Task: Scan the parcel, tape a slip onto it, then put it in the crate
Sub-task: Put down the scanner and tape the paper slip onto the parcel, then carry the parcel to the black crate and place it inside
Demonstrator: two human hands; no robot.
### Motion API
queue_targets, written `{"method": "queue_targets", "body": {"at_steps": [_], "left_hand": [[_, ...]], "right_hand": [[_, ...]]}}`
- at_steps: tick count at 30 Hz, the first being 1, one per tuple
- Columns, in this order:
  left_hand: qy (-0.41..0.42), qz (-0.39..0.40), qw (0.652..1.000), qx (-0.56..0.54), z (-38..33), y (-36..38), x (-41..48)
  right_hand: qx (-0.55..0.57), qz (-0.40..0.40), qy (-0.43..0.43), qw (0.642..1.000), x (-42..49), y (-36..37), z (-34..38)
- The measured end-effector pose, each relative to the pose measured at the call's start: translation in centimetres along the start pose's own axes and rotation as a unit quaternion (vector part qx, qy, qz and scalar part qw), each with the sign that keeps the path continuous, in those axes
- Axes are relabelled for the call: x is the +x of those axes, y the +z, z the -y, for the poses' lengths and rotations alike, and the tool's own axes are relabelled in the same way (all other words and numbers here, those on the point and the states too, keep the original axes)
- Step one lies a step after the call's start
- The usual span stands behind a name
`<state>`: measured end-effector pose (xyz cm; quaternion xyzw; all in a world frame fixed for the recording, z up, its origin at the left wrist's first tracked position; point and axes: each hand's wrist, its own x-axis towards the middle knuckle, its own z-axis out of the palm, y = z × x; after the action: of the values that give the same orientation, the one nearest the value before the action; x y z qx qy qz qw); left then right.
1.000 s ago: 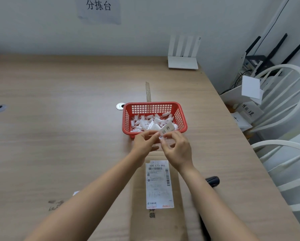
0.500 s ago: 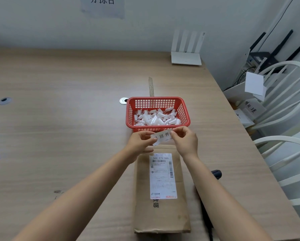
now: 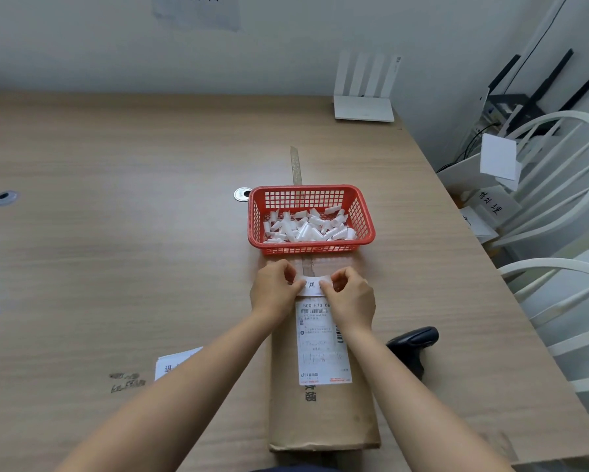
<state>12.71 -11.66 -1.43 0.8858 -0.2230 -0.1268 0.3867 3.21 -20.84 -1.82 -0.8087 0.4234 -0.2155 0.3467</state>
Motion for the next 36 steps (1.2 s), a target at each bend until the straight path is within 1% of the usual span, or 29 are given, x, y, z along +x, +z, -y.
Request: {"method": "queue_targets", "body": {"at_steps": [3,5,9,12,15,19,23,27,31,36], "left_hand": [[0.017,-0.015,0.997,0.073,0.2,0.2,-0.2],[0.013,-0.026,0.995,0.1,0.8,0.2,-0.3],[-0.018,-0.048,0.993,0.108,2.6,-0.2,-1.0],[-0.033,-0.047,0.993,0.099,3.5,-0.6,-1.8],[-0.033,-0.017,0.997,0.064,3.8,-0.7,-2.7],[0.006,0.018,1.0,0.016,3.4,-0.8,-4.4],[0.061,0.069,0.996,0.005,3.4,-0.9,-6.4],[0.073,0.124,0.99,0.008,3.9,-0.5,-8.5],[0.071,0.149,0.986,0.022,4.5,-0.7,-9.3],[0.082,0.192,0.978,0.008,5.0,-1.4,-9.7]], "right_hand": [[-0.03,-0.02,-0.033,0.999,-0.2,0.4,-0.3],[-0.047,-0.029,-0.042,0.998,-0.2,0.6,-0.5],[-0.083,-0.046,-0.028,0.995,0.1,0.1,-1.1],[-0.067,-0.036,-0.001,0.997,0.0,-0.6,-1.7],[-0.04,-0.003,0.001,0.999,-0.5,-1.3,-2.4],[0.006,0.052,-0.012,0.999,-1.9,-2.4,-2.7],[0.005,0.142,-0.027,0.989,-3.8,-3.7,-3.3],[-0.025,0.23,-0.036,0.972,-6.0,-4.9,-4.2],[-0.06,0.252,-0.03,0.965,-7.8,-5.4,-4.7],[-0.066,0.235,-0.01,0.97,-9.1,-4.9,-3.8]]}}
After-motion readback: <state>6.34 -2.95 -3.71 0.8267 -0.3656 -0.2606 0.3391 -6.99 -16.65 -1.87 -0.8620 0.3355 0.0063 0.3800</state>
